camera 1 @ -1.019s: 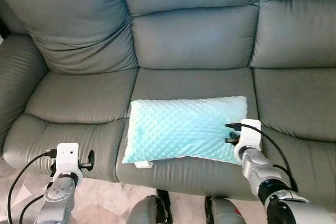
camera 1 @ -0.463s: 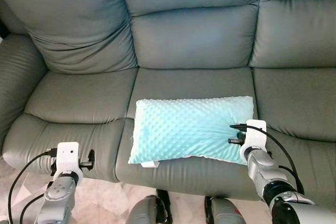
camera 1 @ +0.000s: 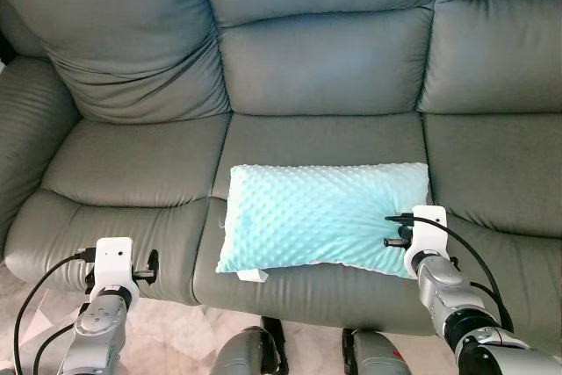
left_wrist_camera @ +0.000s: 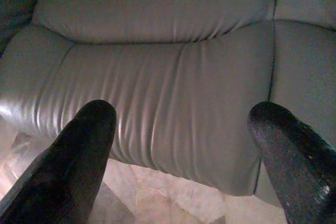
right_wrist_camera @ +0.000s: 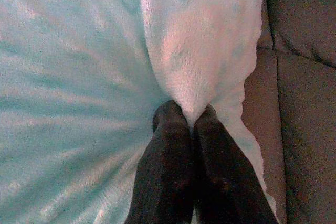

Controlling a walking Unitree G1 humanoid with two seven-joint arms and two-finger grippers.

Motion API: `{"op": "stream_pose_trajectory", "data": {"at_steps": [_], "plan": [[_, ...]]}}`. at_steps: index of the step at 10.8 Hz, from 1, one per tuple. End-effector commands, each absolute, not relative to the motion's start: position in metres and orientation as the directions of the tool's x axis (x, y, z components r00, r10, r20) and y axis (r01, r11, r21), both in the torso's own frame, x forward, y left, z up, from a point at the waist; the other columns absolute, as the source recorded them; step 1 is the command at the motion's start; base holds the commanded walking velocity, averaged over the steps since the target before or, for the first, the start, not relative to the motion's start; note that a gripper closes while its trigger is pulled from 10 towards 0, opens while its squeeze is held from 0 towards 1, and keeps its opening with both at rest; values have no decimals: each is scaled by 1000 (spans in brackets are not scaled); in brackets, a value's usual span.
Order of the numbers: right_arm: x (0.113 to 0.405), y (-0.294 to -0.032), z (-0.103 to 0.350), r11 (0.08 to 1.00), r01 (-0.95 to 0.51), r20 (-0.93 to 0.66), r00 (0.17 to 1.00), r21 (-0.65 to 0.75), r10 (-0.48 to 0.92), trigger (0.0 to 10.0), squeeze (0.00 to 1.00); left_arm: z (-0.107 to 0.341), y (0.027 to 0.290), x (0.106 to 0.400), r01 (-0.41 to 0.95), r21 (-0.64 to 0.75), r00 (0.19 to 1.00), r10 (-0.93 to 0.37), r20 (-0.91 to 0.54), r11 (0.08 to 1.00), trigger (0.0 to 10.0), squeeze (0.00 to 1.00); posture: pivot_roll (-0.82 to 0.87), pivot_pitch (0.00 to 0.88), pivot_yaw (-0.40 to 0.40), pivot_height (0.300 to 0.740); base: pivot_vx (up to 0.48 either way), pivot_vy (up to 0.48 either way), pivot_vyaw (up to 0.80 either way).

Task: Move the pillow to the sofa

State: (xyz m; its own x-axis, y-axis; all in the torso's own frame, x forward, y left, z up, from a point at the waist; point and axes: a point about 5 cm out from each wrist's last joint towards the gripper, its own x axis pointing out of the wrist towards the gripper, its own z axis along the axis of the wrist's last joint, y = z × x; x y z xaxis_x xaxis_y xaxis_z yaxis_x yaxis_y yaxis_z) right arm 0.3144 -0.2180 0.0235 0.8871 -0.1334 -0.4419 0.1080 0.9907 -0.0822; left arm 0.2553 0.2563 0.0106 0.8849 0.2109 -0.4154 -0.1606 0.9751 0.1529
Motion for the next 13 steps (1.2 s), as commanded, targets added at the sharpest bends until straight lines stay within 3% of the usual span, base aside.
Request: {"op": "stream_pose_trajectory", "data": {"at_steps": [1,8,13], "plan": [[304,-215,12,989,105,-476,868,-100,-140,10000,1000,2,264,244,-183,167,857,240,-456,969,10000,0,-56,319,207,740,0,0,0],[328,-212,41,985,106,-351,924,-136,-148,10000,1000,8,257,263,-202,135,874,241,-421,970,10000,0,-108,233,171,740,0,0,0],[338,-189,51,998,11,-307,951,-63,-30,10000,1000,10,256,272,-220,116,877,249,-411,969,10000,0,-147,163,148,740,0,0,0]]}}
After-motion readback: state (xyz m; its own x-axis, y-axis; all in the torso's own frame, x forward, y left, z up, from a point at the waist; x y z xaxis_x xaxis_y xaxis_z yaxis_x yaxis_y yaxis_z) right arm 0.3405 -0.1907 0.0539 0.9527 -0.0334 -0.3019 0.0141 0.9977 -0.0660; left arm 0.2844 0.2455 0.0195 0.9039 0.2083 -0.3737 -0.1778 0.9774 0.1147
